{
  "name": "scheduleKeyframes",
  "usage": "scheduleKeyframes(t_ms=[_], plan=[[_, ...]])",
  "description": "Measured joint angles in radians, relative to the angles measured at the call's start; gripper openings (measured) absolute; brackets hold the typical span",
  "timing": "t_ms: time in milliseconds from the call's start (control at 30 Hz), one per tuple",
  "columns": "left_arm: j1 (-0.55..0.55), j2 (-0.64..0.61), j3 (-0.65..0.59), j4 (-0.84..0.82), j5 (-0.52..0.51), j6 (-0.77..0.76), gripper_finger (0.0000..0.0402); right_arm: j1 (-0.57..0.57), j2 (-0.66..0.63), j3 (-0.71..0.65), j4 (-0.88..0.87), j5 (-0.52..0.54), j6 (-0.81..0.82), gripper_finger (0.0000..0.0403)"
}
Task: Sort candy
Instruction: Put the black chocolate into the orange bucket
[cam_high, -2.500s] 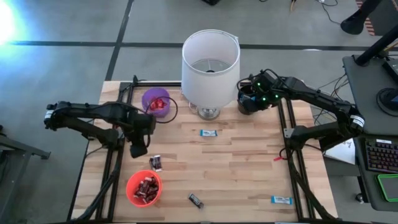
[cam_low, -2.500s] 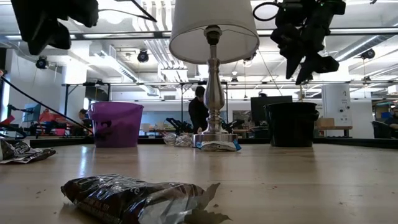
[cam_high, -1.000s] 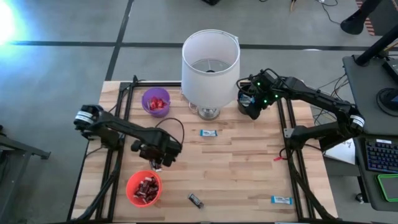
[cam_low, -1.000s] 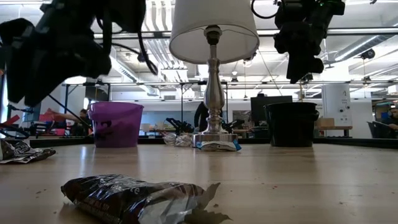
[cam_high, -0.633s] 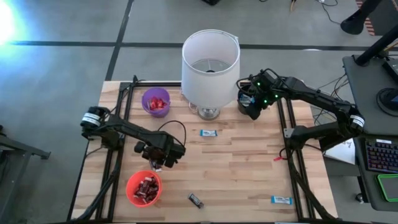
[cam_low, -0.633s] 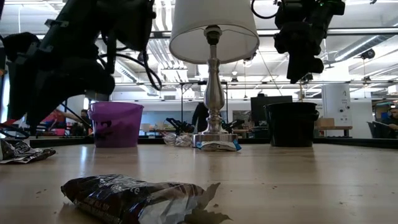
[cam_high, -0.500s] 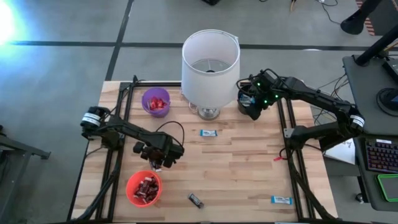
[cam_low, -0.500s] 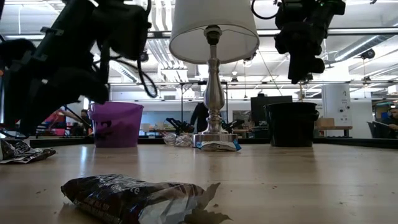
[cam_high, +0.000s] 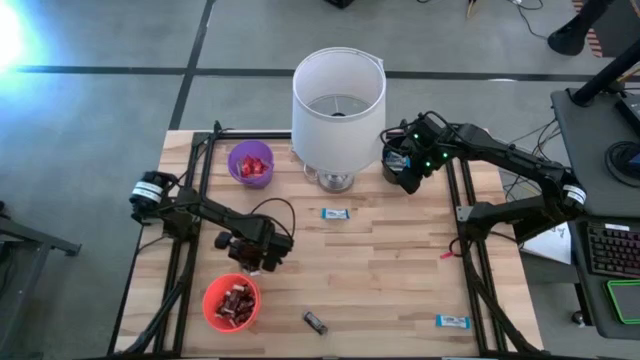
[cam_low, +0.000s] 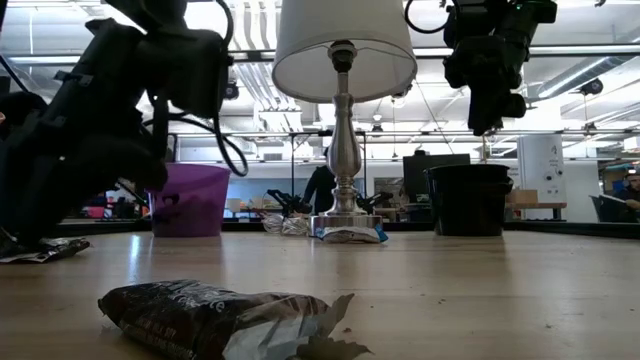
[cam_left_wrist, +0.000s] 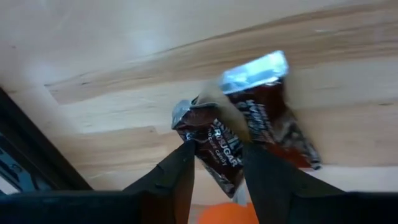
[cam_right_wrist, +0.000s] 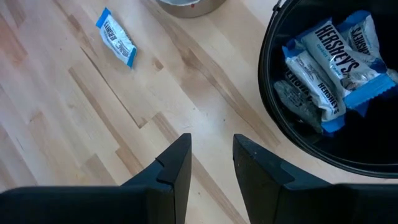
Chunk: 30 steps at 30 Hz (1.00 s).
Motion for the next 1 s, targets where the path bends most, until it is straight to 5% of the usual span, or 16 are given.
scheduleKeyframes(t_ms=[433,1000], plan=[[0.000,-0.002,-0.041,0.044,0.016,0.038,0.0007,0.000,0.000,0.000,0.001,0.000,-0.003,0.0107],[-0.008,-0.019,0.060,-0.051,-0.026,0.165,0.0000,0.000,0.000,0.000,0.003,0.002,-0.011,0.0107]])
